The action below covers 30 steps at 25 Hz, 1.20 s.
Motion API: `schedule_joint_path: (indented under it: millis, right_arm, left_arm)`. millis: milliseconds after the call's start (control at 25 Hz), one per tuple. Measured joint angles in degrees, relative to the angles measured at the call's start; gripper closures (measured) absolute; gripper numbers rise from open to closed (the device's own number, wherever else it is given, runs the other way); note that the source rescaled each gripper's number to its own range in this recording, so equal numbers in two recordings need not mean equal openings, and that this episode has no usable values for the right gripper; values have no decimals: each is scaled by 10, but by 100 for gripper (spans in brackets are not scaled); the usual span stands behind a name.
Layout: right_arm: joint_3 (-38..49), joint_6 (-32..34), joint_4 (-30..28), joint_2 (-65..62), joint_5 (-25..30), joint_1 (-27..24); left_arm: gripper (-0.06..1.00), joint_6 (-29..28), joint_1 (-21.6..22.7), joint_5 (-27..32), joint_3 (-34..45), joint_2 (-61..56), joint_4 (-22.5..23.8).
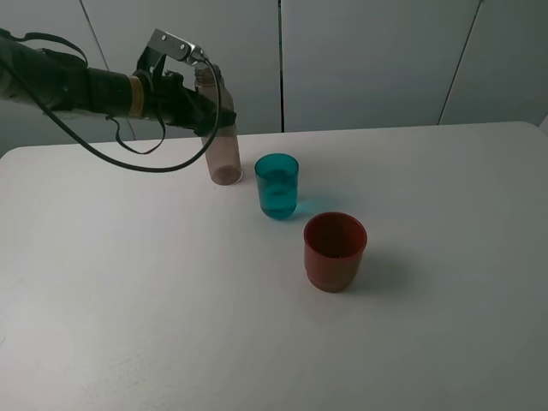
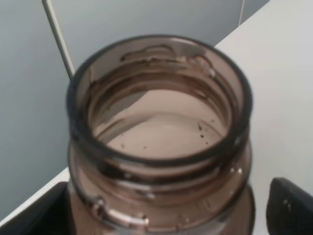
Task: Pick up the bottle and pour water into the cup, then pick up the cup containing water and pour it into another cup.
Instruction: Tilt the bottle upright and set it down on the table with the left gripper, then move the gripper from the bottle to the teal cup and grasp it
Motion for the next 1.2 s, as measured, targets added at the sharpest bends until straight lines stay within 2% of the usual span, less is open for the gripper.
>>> schedule_joint_path:
  millis: [440,800,1040,1200]
  right_arm:
    - [0,0,0,0,0,0]
    - [0,0,0,0,0,0]
    - [0,0,0,0,0,0]
    - [0,0,0,0,0,0]
  left_arm:
    - [-4,-12,2,34,61,-61,12]
    - [-4,-44,2,43,179,-144,19]
    - [-4,-46,2,-5,238,-171,55]
    - [-4,-48,2,-50,249,-172,107]
